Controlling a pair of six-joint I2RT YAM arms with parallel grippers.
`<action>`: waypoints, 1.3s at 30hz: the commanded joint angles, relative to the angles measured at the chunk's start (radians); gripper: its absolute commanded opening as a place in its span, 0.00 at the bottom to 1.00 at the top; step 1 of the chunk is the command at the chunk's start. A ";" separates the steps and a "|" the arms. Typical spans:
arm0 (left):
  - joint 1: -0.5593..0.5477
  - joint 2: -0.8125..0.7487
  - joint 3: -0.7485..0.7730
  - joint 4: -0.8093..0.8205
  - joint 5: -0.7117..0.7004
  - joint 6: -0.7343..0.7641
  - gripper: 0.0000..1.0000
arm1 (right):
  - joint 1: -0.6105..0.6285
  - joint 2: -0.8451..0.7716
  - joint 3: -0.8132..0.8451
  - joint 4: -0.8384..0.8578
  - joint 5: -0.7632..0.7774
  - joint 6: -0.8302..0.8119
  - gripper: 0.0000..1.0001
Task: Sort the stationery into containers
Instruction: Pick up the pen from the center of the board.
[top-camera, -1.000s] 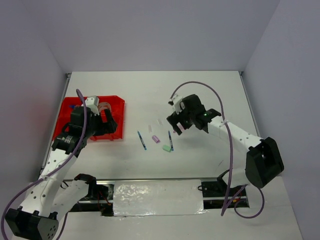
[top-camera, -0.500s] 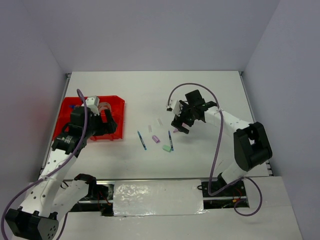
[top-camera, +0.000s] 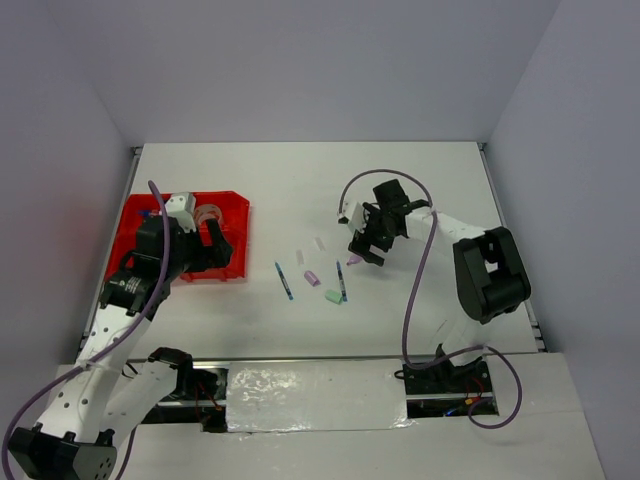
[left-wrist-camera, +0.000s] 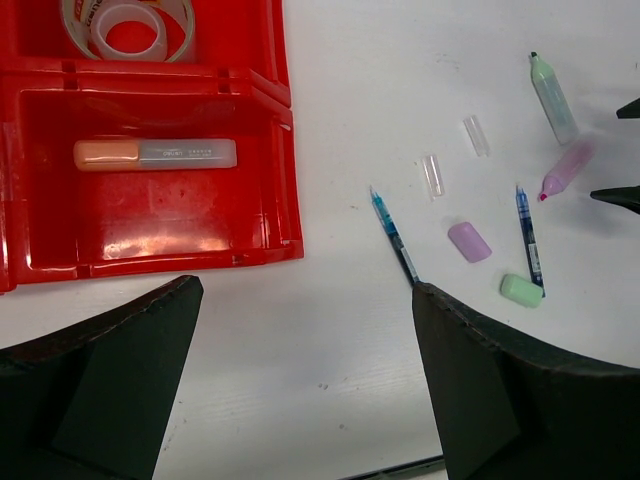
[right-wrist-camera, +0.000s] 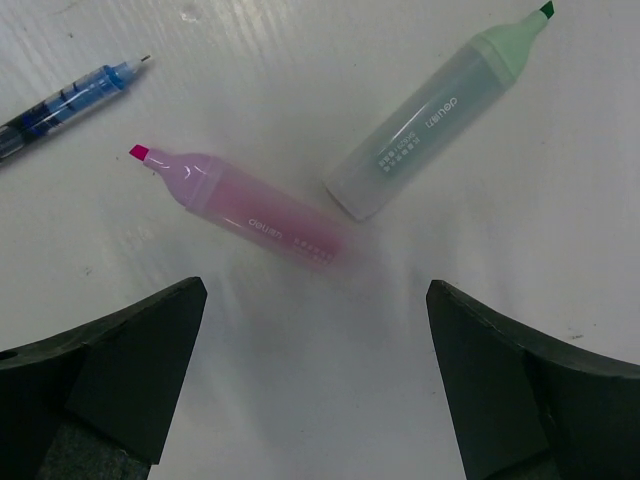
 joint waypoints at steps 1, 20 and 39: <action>-0.006 -0.018 0.012 0.027 0.006 0.026 0.99 | -0.001 0.016 -0.014 0.091 0.004 -0.029 0.99; -0.006 -0.001 0.016 0.029 0.017 0.029 0.99 | 0.011 0.103 0.067 -0.068 -0.020 -0.008 0.89; -0.006 0.011 0.015 0.029 0.023 0.031 0.99 | 0.160 -0.001 -0.063 0.013 0.155 0.178 0.77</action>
